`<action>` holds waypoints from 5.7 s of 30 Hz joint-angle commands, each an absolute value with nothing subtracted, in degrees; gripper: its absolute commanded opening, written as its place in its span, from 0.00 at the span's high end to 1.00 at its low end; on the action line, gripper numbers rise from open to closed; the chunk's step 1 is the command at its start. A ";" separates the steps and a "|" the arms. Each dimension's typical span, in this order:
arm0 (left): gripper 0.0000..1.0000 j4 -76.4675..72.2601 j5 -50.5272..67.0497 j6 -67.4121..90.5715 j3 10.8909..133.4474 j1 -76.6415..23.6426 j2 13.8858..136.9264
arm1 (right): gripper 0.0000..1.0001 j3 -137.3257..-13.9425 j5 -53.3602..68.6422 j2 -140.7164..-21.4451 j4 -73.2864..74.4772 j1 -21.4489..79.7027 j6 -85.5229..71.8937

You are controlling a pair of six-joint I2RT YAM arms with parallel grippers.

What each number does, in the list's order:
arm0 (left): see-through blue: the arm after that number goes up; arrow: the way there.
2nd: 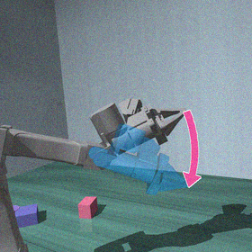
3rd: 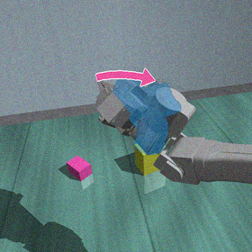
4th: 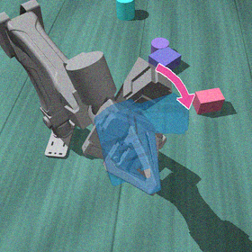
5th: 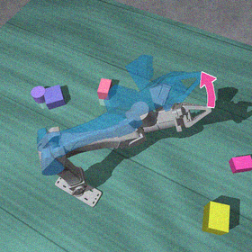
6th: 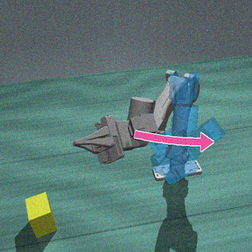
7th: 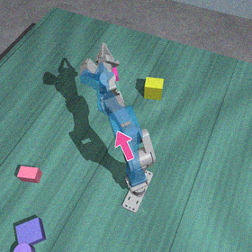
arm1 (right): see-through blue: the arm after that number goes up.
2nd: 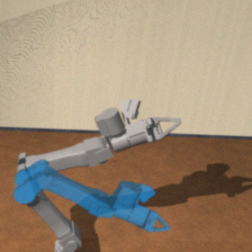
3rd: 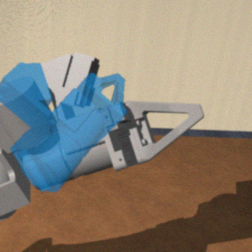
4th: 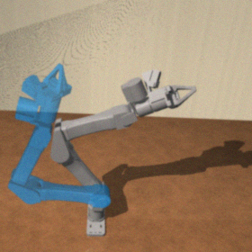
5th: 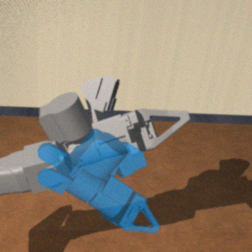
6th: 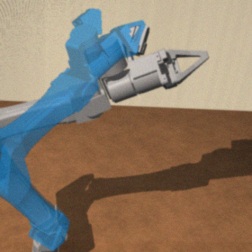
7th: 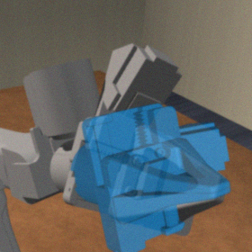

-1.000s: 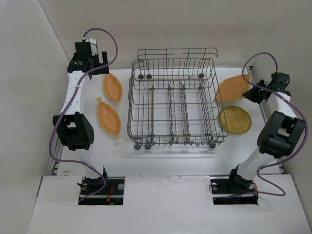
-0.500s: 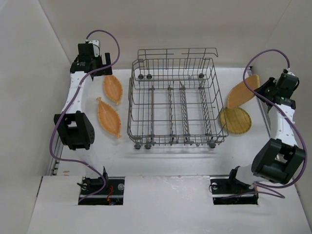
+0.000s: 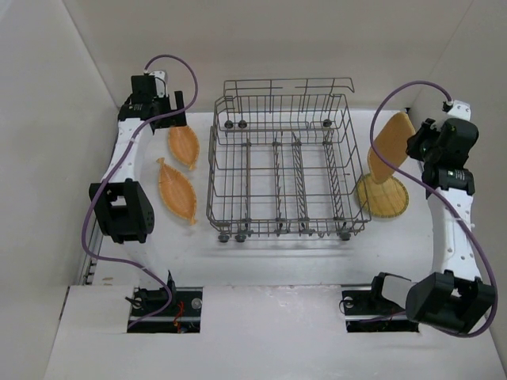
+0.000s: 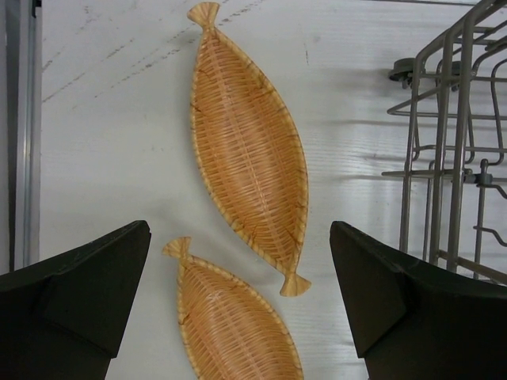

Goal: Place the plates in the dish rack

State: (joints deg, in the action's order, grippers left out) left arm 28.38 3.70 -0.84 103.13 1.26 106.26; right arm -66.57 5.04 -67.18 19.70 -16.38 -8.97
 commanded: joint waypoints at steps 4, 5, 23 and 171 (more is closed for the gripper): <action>0.00 26.46 5.62 0.09 102.31 0.66 105.03 | 1.00 -71.36 0.53 -61.88 15.38 -16.31 0.52; 0.00 26.46 5.71 0.09 102.30 0.57 105.03 | 1.00 -71.89 0.09 -61.35 15.38 -16.22 1.75; 0.00 26.37 6.15 0.35 100.11 -0.57 103.63 | 1.00 -83.84 6.75 -60.47 13.71 -6.38 14.85; 0.00 26.63 4.48 4.66 98.09 4.44 101.34 | 1.00 -106.79 66.36 -98.97 52.12 4.52 100.55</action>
State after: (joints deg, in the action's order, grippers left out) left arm 26.92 4.84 4.19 95.37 4.60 101.56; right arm -104.12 64.10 -102.83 53.63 4.80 95.37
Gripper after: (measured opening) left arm 0.997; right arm 0.221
